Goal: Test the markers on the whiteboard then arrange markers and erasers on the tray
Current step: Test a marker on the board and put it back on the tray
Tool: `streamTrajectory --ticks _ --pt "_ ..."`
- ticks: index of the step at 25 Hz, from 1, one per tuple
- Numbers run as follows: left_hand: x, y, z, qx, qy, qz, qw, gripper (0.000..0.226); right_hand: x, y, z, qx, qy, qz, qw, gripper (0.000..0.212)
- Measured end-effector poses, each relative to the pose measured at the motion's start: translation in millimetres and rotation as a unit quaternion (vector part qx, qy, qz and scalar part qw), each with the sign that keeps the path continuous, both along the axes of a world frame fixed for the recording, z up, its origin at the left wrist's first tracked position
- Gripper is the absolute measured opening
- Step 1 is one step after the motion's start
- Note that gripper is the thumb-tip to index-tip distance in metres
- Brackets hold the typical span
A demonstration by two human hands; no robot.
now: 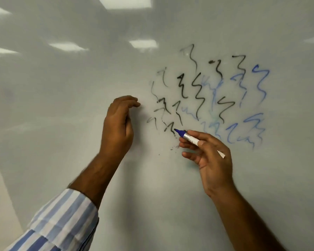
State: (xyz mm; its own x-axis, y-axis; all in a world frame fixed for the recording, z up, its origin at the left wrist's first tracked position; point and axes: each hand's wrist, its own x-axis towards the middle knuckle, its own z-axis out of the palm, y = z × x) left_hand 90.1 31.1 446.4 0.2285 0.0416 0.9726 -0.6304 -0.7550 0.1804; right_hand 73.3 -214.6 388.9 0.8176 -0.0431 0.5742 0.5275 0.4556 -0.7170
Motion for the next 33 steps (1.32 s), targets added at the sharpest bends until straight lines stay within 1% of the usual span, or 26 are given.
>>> streamTrajectory --ticks 2,5,8,10,13,15,16,18,19,21,23,25,27,29,31,32,33 --pt "7.9 15.4 36.1 0.028 -0.020 0.034 0.999 0.051 -0.6 5.6 19.4 -0.016 -0.037 -0.049 0.998 0.021" --pt "19.7 32.5 79.8 0.078 -0.021 0.073 0.994 0.060 -1.1 17.0 49.5 -0.042 -0.096 -0.109 0.988 0.013" --pt "32.5 45.4 105.3 0.144 -0.045 0.114 0.982 0.059 1.5 27.2 68.9 -0.073 -0.148 -0.129 0.978 0.012" --pt "39.5 54.9 116.3 0.163 -0.063 0.130 0.976 0.057 5.5 35.1 79.4 -0.102 -0.183 -0.155 0.965 0.014" --pt "46.4 60.4 121.3 0.146 -0.088 0.197 0.965 0.051 20.8 49.6 95.6 -0.155 -0.233 -0.203 0.938 0.013" --pt "49.6 59.5 117.7 0.101 -0.101 0.250 0.958 0.053 32.9 58.6 106.8 -0.187 -0.263 -0.231 0.918 0.014" --pt "50.3 59.0 115.6 0.068 -0.101 0.263 0.957 0.055 37.8 62.9 112.3 -0.201 -0.284 -0.252 0.903 0.015" --pt "52.6 61.3 112.1 0.009 -0.096 0.267 0.959 0.060 46.7 75.0 121.7 -0.234 -0.339 -0.302 0.860 0.016" --pt "53.5 63.3 110.6 -0.006 -0.094 0.264 0.960 0.062 50.4 82.1 125.1 -0.251 -0.363 -0.319 0.839 0.017" --pt "54.6 67.7 106.6 -0.004 -0.094 0.258 0.961 0.064 54.3 96.2 127.9 -0.286 -0.390 -0.344 0.805 0.017" --pt "53.8 71.9 102.2 0.011 -0.094 0.258 0.962 0.065 53.5 101.9 128.7 -0.296 -0.395 -0.377 0.784 0.018" --pt "52.9 77.1 98.8 0.029 -0.094 0.259 0.961 0.066 50.7 98.5 129.3 -0.290 -0.386 -0.400 0.779 0.017" --pt "52.3 82.6 94.9 0.042 -0.097 0.263 0.959 0.067 42.2 99.4 121.8 -0.310 -0.372 -0.414 0.771 0.016" --pt "52.2 87.1 91.5 0.054 -0.096 0.264 0.958 0.068 34.0 99.2 111.1 -0.340 -0.347 -0.409 0.772 0.013" --pt "51.8 90.6 87.4 0.061 -0.098 0.265 0.957 0.068 28.8 96.0 102.1 -0.380 -0.328 -0.407 0.763 0.013" --pt "51.7 91.2 84.8 0.062 -0.100 0.265 0.957 0.068 28.2 94.1 97.2 -0.379 -0.325 -0.405 0.766 0.013" --pt "51.6 91.8 82.5 0.064 -0.102 0.265 0.957 0.068 27.8 94.9 92.8 -0.357 -0.329 -0.403 0.776 0.012"
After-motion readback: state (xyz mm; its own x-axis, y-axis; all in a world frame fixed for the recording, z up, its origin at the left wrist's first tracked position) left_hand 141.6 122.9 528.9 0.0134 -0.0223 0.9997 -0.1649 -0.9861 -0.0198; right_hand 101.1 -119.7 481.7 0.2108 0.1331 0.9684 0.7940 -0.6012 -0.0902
